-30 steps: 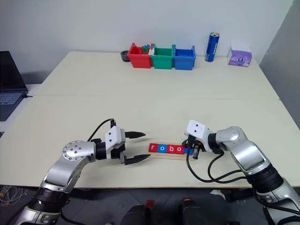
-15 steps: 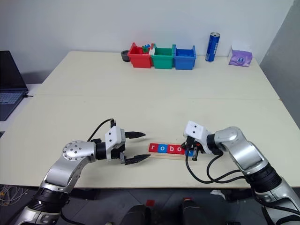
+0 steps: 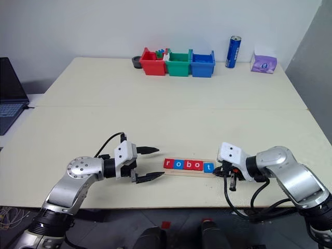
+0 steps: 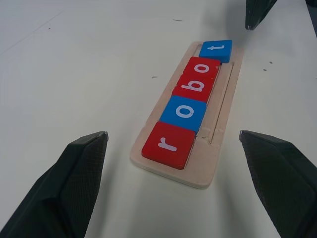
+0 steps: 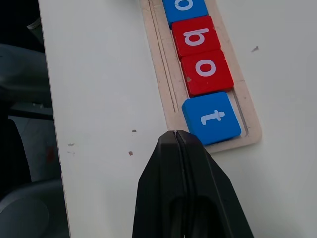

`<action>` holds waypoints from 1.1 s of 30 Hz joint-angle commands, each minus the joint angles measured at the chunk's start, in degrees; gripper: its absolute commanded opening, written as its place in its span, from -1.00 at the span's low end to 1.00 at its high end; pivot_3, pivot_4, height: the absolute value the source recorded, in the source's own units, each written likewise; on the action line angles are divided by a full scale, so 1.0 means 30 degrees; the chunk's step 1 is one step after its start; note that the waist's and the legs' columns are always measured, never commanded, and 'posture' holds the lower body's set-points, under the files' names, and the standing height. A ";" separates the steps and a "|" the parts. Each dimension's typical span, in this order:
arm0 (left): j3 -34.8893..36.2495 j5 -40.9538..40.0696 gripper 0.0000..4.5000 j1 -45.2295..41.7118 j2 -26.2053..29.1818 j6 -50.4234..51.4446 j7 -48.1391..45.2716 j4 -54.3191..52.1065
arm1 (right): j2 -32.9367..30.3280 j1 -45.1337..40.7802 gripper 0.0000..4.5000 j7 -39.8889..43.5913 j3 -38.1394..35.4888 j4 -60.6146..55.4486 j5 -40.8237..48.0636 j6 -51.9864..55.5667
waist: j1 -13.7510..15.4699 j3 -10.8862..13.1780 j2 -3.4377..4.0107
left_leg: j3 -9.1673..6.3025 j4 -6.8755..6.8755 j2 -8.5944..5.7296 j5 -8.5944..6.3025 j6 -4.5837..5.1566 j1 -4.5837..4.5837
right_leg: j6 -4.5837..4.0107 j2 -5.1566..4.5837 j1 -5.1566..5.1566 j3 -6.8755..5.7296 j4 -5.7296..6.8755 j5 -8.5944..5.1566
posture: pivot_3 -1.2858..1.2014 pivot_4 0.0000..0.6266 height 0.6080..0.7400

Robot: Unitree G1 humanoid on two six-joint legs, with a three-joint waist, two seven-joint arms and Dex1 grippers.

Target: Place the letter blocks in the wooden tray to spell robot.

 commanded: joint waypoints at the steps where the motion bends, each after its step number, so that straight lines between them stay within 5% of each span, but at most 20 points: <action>1: 0.0127 -0.0112 1.00 -0.0341 -0.0023 -0.0279 -0.0091 -0.0247 | 0.0093 0.0014 -0.99 -0.0321 0.0428 0.0421 -0.0642 -0.0784 | 0.0027 0.0000 -0.0001 | 0.0003 0.0000 0.0002 0.0000 0.0000 -0.0002 | 0.0001 -0.0001 0.0001 0.0001 -0.0002 0.0000 | 0.03 -0.52 1.00; 33: 0.0209 -0.0175 1.00 -0.0188 -0.0007 -0.0095 0.0122 -0.0582 | 0.1825 -0.1289 -0.99 -0.0636 0.1166 0.2448 -0.1591 -0.1762 | 0.0037 0.0000 -0.0001 | -0.0010 0.0001 0.0001 -0.0001 0.0001 -0.0005 | -0.0019 -0.0019 0.0001 0.0015 -0.0005 0.0011 | 0.03 -0.52 1.00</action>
